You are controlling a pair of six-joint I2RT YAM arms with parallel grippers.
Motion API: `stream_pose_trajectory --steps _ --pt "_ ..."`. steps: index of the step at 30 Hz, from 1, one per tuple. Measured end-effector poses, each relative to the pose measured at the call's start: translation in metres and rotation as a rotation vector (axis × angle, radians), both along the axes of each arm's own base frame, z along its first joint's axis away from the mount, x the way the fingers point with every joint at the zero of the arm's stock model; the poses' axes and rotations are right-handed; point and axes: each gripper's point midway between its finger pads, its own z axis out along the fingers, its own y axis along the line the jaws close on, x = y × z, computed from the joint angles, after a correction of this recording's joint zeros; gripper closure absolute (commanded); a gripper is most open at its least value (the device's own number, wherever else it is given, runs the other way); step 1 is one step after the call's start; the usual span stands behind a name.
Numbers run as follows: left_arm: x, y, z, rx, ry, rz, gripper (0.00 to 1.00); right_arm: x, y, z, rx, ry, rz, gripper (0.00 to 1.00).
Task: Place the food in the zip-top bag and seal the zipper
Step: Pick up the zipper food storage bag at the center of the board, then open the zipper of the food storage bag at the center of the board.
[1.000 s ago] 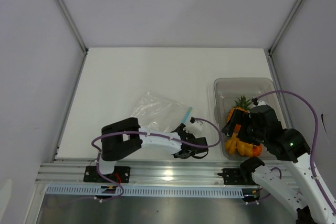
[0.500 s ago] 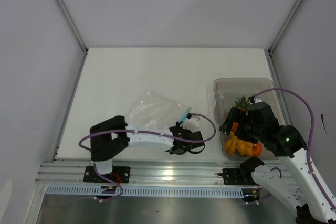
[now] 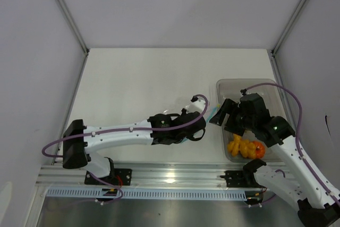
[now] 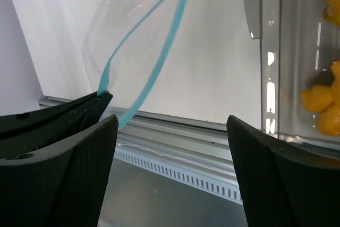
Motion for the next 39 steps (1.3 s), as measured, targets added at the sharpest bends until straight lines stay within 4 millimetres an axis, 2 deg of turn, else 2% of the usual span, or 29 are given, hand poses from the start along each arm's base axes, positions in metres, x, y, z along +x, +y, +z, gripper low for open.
stream_pose_trajectory --steps 6,9,19,21,23,24,25,26,30,32,33,35,36,39 --pt "-0.006 -0.003 0.003 -0.013 0.041 -0.028 1.0 0.012 0.012 -0.01 0.063 0.026 -0.042 0.27" --pt "-0.008 -0.005 0.005 -0.023 0.062 -0.035 0.99 0.017 0.017 -0.018 0.08 0.038 -0.058 0.35" --pt "-0.009 -0.013 0.027 -0.094 0.094 -0.056 0.99 0.025 0.026 -0.033 0.118 0.042 -0.073 0.35" --pt "-0.011 -0.014 0.033 -0.112 0.099 -0.067 0.99 0.028 0.028 -0.038 0.115 0.048 -0.074 0.38" --pt "-0.014 -0.015 0.038 -0.128 0.105 -0.078 0.99 0.033 0.031 -0.045 0.107 0.055 -0.071 0.47" --pt "-0.015 -0.015 0.04 -0.136 0.109 -0.084 1.0 0.035 0.032 -0.048 0.102 0.06 -0.07 0.65" --pt "-0.016 -0.015 0.042 -0.143 0.111 -0.088 0.99 0.037 0.033 -0.05 0.095 0.058 -0.065 0.77" --pt "-0.017 -0.015 0.045 -0.152 0.113 -0.091 0.99 0.04 0.034 -0.052 0.091 0.057 -0.061 0.98" --pt "-0.018 -0.014 0.05 -0.167 0.113 -0.096 0.99 0.046 0.038 -0.059 0.077 0.061 -0.055 1.0" --pt "-0.017 -0.013 0.05 -0.165 0.11 -0.094 0.94 0.047 0.04 -0.058 0.069 0.061 -0.043 1.0" --pt "-0.015 -0.012 0.05 -0.162 0.108 -0.09 0.83 0.047 0.043 -0.055 0.069 0.057 -0.034 1.0" --pt "-0.011 -0.009 0.05 -0.155 0.097 -0.082 0.73 0.048 0.048 -0.047 0.075 0.044 -0.02 1.0" --pt "-0.008 -0.008 0.05 -0.151 0.092 -0.076 0.65 0.049 0.051 -0.041 0.083 0.033 -0.013 1.0" --pt "-0.002 -0.005 0.048 -0.137 0.077 -0.06 0.53 0.05 0.058 -0.026 0.099 0.006 0.001 1.0"
